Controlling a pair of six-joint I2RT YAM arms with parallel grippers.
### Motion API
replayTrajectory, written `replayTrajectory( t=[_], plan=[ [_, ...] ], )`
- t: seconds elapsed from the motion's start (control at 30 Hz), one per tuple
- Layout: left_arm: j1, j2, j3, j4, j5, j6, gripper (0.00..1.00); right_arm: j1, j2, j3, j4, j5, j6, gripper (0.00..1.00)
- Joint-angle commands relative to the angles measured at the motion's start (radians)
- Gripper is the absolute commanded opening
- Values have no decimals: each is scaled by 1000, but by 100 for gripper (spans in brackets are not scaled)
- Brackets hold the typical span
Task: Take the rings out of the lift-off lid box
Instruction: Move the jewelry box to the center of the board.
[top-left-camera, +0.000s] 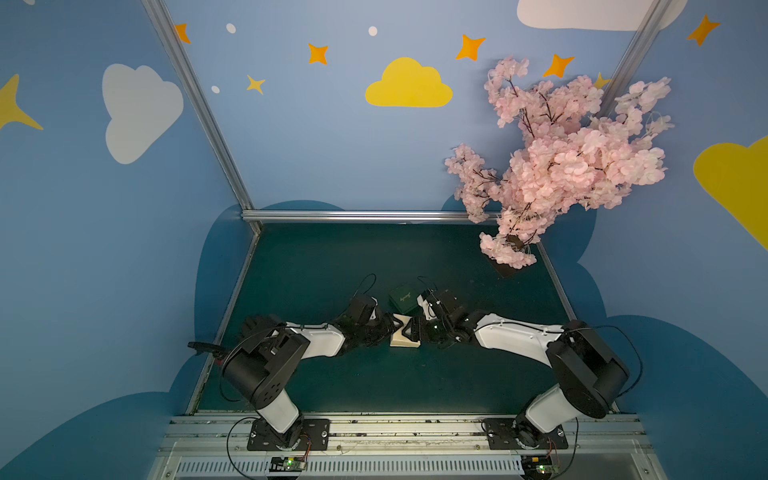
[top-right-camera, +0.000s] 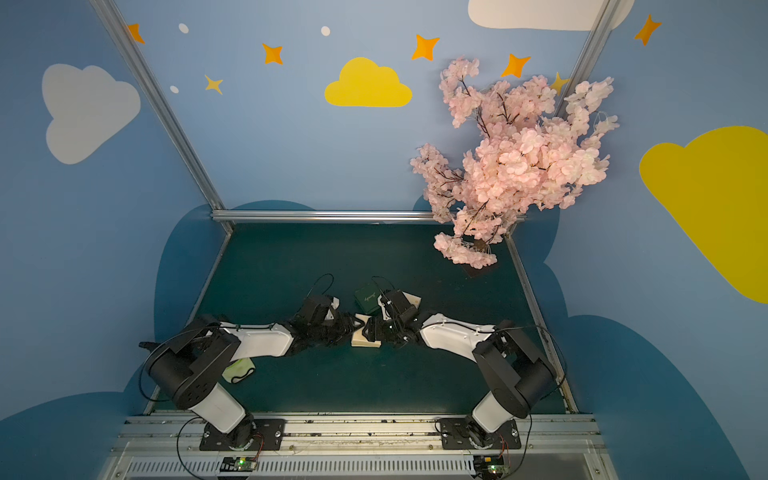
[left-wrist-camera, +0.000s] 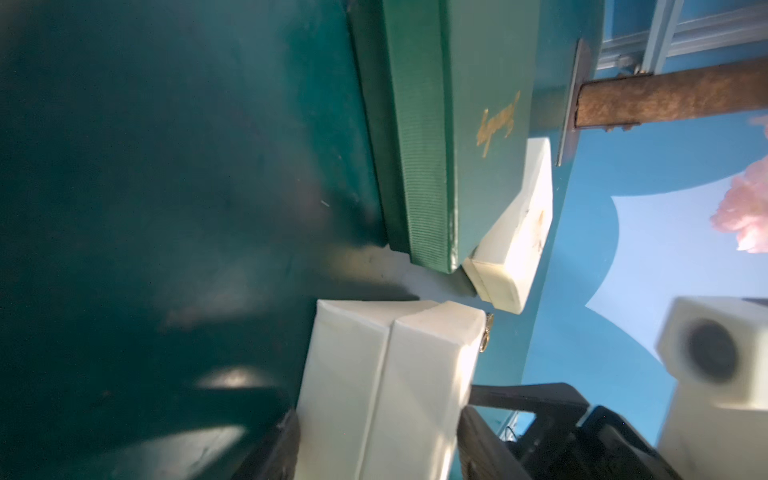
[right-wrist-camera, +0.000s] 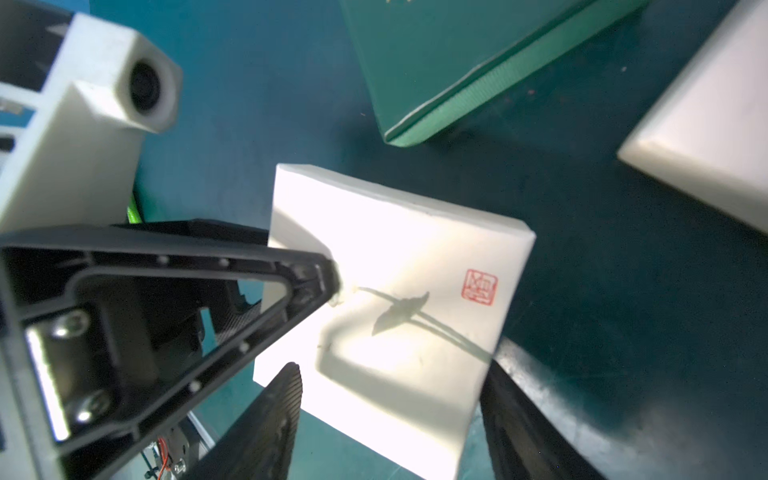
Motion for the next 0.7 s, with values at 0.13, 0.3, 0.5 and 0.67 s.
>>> replayTrajectory(
  t=[0.13,0.3,0.5,0.67],
  plan=[
    [-15,28,21,-39,24,13,70,26,-7,41,63,-43,-36,71],
    [-14,38,26,-40,25,13,60,25,5,55,40,-37,-42,70],
    [-14,58,21,-35,22,-2,50,24,23,66,18,-34,-41,70],
    [-10,73,19,-41,19,-12,50,24,28,71,-6,-17,-39,70]
  ],
)
